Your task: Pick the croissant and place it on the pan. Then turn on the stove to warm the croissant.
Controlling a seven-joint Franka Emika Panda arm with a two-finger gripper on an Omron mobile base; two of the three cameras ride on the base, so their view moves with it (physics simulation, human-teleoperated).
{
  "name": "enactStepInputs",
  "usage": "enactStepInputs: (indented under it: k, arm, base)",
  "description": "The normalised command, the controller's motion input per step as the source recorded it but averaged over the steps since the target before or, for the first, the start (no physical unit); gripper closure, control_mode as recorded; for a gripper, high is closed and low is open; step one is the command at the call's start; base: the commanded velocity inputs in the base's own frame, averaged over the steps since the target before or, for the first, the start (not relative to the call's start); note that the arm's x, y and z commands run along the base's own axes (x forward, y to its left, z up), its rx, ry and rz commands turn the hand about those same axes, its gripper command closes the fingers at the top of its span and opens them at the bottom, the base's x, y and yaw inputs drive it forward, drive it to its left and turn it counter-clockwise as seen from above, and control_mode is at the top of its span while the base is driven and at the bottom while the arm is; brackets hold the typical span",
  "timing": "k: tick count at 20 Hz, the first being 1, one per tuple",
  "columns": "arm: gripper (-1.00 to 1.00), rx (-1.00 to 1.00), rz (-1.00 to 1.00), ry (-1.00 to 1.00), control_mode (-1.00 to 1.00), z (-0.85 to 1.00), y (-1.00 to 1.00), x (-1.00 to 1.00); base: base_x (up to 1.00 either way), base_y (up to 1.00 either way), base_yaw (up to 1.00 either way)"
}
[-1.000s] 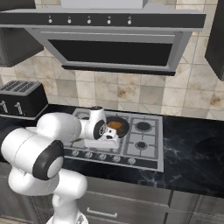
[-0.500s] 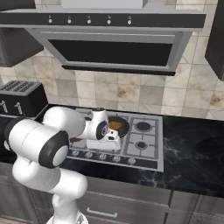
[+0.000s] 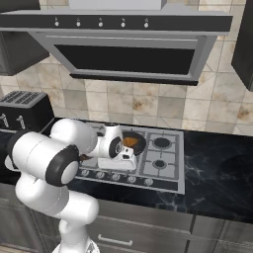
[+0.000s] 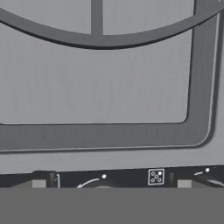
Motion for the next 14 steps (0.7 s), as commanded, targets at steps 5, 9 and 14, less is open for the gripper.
enactStepInputs:
  k: [5,9,14]
  arm:
    - [-1.0,0.0,0.0,0.04,-1.0,-0.19,0.0,0.0]
    - [-1.0,0.0,0.0,0.04,-1.0,-0.19,0.0,0.0]
    - [-1.0,0.0,0.0,0.06,-1.0,-0.25,0.0,0.0]
  base:
    - [0.0,0.0,0.0]
    - [0.0,0.0,0.0]
    - [0.0,0.0,0.0]
